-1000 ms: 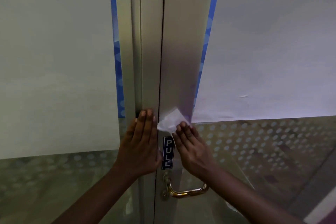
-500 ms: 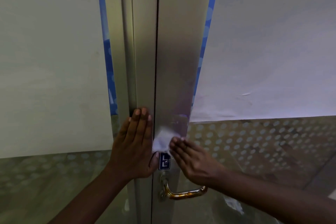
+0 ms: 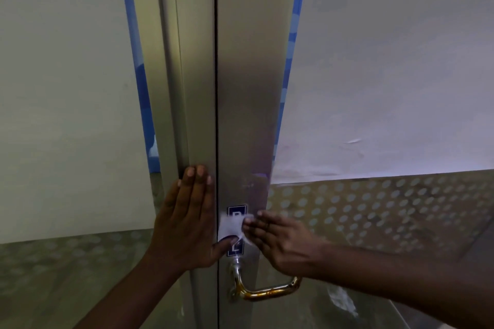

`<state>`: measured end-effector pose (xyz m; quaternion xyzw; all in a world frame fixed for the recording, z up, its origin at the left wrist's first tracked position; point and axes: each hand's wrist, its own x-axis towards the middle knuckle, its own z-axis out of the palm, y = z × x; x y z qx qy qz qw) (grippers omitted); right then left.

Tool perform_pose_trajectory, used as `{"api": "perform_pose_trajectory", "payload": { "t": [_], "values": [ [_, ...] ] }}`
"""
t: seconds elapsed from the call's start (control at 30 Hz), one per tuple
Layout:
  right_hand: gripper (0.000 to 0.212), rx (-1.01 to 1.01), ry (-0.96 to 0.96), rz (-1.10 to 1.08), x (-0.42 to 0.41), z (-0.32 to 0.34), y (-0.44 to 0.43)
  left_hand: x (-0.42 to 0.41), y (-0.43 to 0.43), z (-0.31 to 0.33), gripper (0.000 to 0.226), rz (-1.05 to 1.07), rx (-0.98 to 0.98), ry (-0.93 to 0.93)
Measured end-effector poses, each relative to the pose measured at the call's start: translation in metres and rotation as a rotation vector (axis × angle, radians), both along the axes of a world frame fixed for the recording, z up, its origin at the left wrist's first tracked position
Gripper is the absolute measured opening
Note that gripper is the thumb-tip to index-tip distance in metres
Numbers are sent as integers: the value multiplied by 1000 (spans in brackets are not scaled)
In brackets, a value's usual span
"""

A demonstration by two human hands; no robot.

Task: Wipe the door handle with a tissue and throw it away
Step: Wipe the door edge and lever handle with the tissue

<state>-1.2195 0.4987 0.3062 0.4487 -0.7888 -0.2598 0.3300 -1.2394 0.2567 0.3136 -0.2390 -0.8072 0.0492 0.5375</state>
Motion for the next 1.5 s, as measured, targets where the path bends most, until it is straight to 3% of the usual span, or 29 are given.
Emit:
{"api": "perform_pose_trajectory", "payload": {
  "t": [0.13,0.37,0.57,0.8,0.87,1.03,1.13,1.2,1.3,1.37,1.5],
  "values": [
    [35,-306,84,38,-15,24,-4,-4,2,-3,99,11,13,27],
    [31,24,-11,30,2,-19,7,-5,1,-4,97,32,2,51],
    [36,-431,115,57,-20,31,-1,-6,4,-5,93,27,26,73],
    [32,32,19,62,0,-21,7,-7,4,-5,91,18,39,65],
    [35,-4,22,37,-1,-12,5,-7,4,-5,92,19,38,65],
    [35,-402,97,58,-9,17,-11,-8,4,-8,94,32,35,56],
    [34,-227,99,15,-1,-2,-12,-5,4,-6,92,21,31,47],
    [35,-49,9,-53,10,-14,-10,-2,4,-3,91,13,30,40],
    [40,-102,-267,-176,24,-9,-18,1,2,1,86,-51,54,23],
    [41,-406,-654,-222,34,-1,-25,4,2,3,82,-128,98,2],
    [27,-1482,-1392,-459,49,8,-23,8,-2,-7,77,-222,144,-57]
  ]
}}
